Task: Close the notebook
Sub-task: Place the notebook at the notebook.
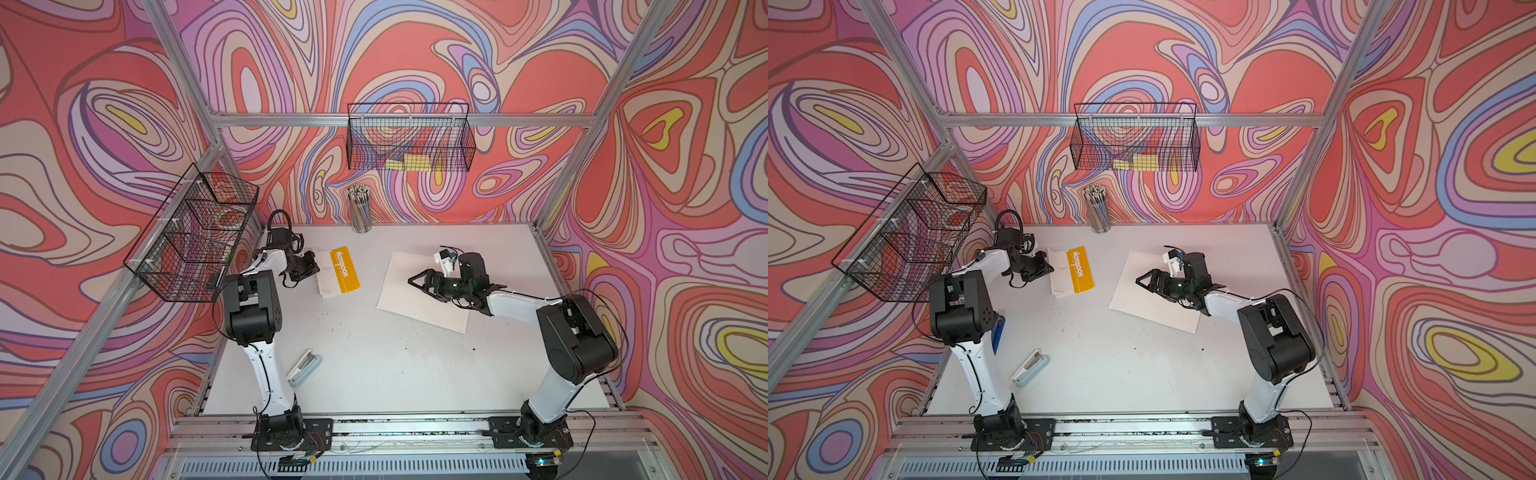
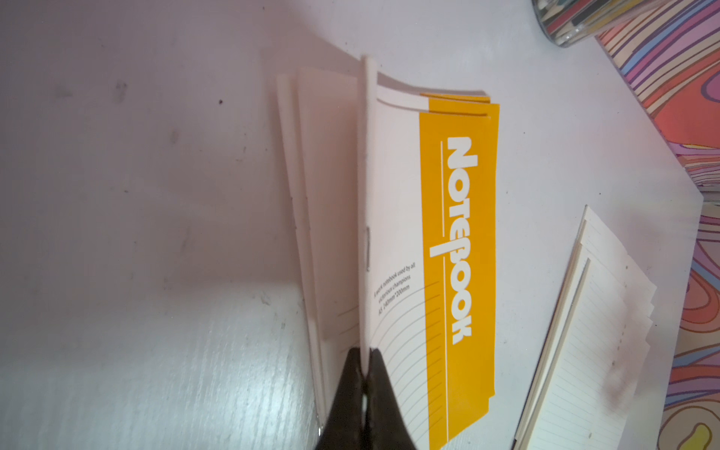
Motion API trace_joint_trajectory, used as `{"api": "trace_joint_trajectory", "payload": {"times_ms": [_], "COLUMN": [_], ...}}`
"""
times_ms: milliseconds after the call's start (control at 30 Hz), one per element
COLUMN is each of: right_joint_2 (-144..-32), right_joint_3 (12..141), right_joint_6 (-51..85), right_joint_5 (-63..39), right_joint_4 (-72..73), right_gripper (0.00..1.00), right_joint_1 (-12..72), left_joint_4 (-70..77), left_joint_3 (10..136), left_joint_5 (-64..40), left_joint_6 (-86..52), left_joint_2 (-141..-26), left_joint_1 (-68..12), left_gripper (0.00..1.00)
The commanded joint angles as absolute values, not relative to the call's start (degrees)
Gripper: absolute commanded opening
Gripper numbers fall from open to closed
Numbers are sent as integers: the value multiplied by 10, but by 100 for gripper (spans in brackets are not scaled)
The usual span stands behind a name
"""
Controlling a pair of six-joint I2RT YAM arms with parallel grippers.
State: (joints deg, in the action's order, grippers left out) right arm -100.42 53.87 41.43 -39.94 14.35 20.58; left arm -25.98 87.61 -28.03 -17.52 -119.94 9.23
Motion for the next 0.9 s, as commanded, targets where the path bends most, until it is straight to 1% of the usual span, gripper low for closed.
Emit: {"api": "trace_joint_trajectory", "payload": {"times_ms": [0,500,867], "right_joint_2": [-996,-998,-998], "right_joint_3": [528,532,529], "right_joint_6": [407,410,410], "right_joint_5": [-396,-398,-399], "right_joint_4": [141,145,146], "right_gripper": [98,98,98], "right_joint_1": [204,204,204], "left_joint_4": [-271,-268,-224], "left_joint_3": [885,885,861], "left_joint_5": [-269,-267,-289], "left_joint_6": [-164,-171,-212], "left_joint_2": [-1212,-1217,-1213], "left_joint_1": [91,91,88], "left_gripper": [0,0,0]}}
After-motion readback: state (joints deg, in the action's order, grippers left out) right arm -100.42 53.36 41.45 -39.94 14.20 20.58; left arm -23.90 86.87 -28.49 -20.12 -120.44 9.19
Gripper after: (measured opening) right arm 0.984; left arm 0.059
